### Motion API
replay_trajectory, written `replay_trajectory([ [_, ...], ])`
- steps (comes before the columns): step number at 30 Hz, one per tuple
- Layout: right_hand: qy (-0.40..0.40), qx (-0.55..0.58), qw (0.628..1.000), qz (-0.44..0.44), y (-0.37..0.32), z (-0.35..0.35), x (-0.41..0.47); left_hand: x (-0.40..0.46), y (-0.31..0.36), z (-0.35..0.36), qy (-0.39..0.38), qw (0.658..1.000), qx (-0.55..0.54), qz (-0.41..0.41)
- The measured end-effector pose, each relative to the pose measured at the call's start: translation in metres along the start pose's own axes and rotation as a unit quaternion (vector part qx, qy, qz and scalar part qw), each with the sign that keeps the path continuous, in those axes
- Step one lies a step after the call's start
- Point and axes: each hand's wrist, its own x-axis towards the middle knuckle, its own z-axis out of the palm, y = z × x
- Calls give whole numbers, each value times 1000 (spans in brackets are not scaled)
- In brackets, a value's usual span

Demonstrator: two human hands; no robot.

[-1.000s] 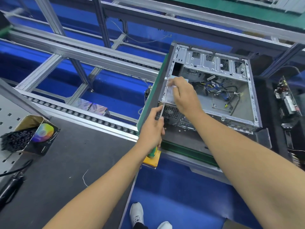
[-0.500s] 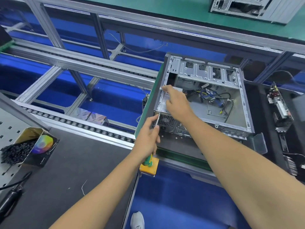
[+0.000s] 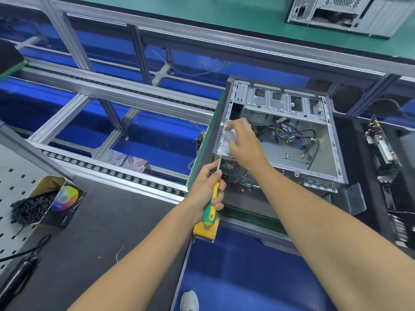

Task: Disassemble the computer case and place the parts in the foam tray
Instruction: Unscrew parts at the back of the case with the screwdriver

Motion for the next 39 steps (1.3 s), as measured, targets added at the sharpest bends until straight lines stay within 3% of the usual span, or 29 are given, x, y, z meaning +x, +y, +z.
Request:
replay_trajectory([
  [3, 80, 27, 996, -25, -7, 3, -13, 1, 0, 0, 5, 1000, 11, -3],
  [6, 176, 82, 980, 45, -23, 20, -43, 1, 0, 3, 14, 1000, 18, 4],
  [10, 213, 110, 962, 128, -39, 41, -92, 0, 5, 4, 11, 998, 47, 30],
  [12, 214, 235, 916, 245, -56, 47, -108, 0, 8, 4, 10, 997, 63, 30],
  [14, 191, 391, 818, 377, -76, 52, -120, 0, 10, 4, 15, 997, 75, 27],
  [15, 156, 435, 775, 431, -81, 55, -128, 0, 10, 5, 17, 996, 83, 24],
  [17, 40, 461, 728, 505, -88, 56, -143, 1, 12, 5, 15, 996, 86, 17],
  [20, -85, 497, 686, 524, -97, 58, -162, 4, 12, 8, 3, 998, 66, 6],
  [23, -74, 565, 631, 526, -110, 57, -164, 6, 11, 6, 2, 998, 64, 2],
  [25, -45, 579, 617, 530, -114, 57, -162, 8, 14, 3, -1, 995, 103, 6],
  [27, -31, 570, 627, 530, -116, 56, -160, 13, 19, -4, 17, 952, 300, 53],
  [29, -22, 572, 628, 527, -118, 54, -160, 23, 26, -17, 76, 837, 521, 151],
  [31, -17, 583, 619, 526, -117, 53, -160, 32, 41, -27, 100, 751, 598, 262],
  [33, -14, 577, 623, 529, -117, 53, -160, 45, 65, -28, 78, 716, 614, 323],
  [36, -9, 559, 627, 542, -121, 56, -159, 74, 97, -10, 10, 705, 630, 326],
  [39, 2, 580, 597, 554, -128, 57, -156, 104, 105, 17, -65, 643, 694, 318],
])
